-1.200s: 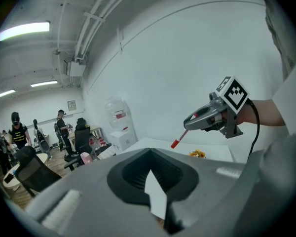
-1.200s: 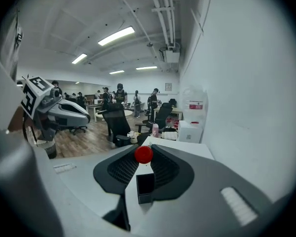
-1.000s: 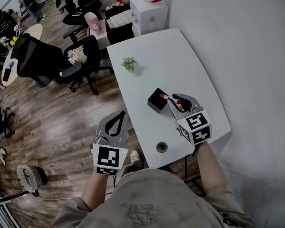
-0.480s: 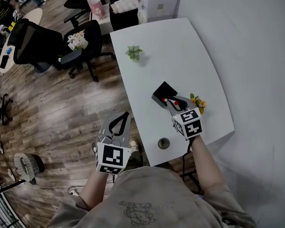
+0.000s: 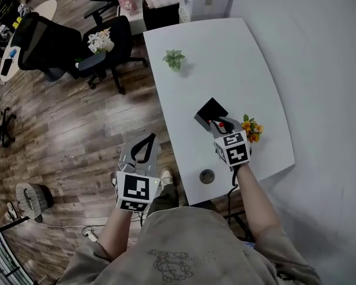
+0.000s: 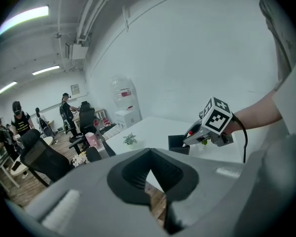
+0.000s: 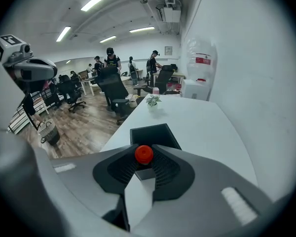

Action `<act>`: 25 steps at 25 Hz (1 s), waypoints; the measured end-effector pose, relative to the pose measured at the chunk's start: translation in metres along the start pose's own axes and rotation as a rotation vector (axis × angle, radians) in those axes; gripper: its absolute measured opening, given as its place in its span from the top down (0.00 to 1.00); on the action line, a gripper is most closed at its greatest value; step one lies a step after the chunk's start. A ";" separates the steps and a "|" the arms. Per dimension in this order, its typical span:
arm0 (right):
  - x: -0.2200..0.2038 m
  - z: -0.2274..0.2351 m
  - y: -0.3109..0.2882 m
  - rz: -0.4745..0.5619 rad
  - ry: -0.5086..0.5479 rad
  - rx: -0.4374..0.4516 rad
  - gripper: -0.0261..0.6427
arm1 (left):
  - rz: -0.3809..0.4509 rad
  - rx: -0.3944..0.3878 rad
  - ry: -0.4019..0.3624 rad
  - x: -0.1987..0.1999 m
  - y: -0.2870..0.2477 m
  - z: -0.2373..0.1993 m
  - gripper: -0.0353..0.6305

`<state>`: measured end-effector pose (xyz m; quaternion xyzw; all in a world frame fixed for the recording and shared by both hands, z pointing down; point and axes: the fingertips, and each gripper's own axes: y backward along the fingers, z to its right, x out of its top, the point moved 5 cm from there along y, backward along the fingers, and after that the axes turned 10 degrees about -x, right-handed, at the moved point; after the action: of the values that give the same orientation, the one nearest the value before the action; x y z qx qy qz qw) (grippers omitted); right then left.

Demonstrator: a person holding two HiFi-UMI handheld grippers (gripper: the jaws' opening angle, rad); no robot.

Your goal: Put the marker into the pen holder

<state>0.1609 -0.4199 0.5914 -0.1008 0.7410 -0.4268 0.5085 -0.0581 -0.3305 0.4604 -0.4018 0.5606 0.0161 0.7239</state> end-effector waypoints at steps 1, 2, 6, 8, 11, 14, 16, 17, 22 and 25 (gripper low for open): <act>0.001 -0.001 0.000 0.002 0.000 0.002 0.80 | -0.001 0.004 0.002 -0.001 0.000 -0.001 0.95; 0.002 -0.001 0.000 0.006 -0.001 0.003 0.79 | 0.000 0.006 0.003 -0.001 0.000 -0.001 0.95; 0.011 0.004 0.009 0.040 -0.016 -0.031 0.78 | 0.007 0.006 -0.009 0.001 -0.002 -0.002 0.95; 0.015 0.008 0.018 0.066 -0.035 -0.050 0.81 | 0.013 0.005 -0.013 0.002 0.000 -0.001 0.95; 0.028 0.012 0.039 0.113 -0.054 -0.069 0.81 | 0.034 0.010 -0.026 0.011 0.006 0.000 0.95; 0.048 0.014 0.065 0.180 -0.060 -0.084 0.83 | 0.063 0.027 -0.056 0.023 0.013 -0.004 0.95; 0.061 0.016 0.085 0.237 -0.065 -0.090 0.85 | 0.090 0.045 -0.079 0.031 0.019 -0.006 0.95; 0.068 0.016 0.097 0.269 -0.068 -0.091 0.86 | 0.104 0.052 -0.088 0.035 0.023 -0.007 0.95; 0.102 0.016 0.164 0.431 -0.067 -0.100 0.89 | 0.175 0.074 -0.115 0.060 0.046 -0.013 0.95; 0.119 0.012 0.206 0.538 -0.081 -0.113 0.92 | 0.226 0.091 -0.140 0.077 0.062 -0.013 0.95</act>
<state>0.1750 -0.3692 0.3594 0.0542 0.7427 -0.2302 0.6265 -0.0691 -0.3293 0.3609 -0.3007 0.5506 0.1002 0.7723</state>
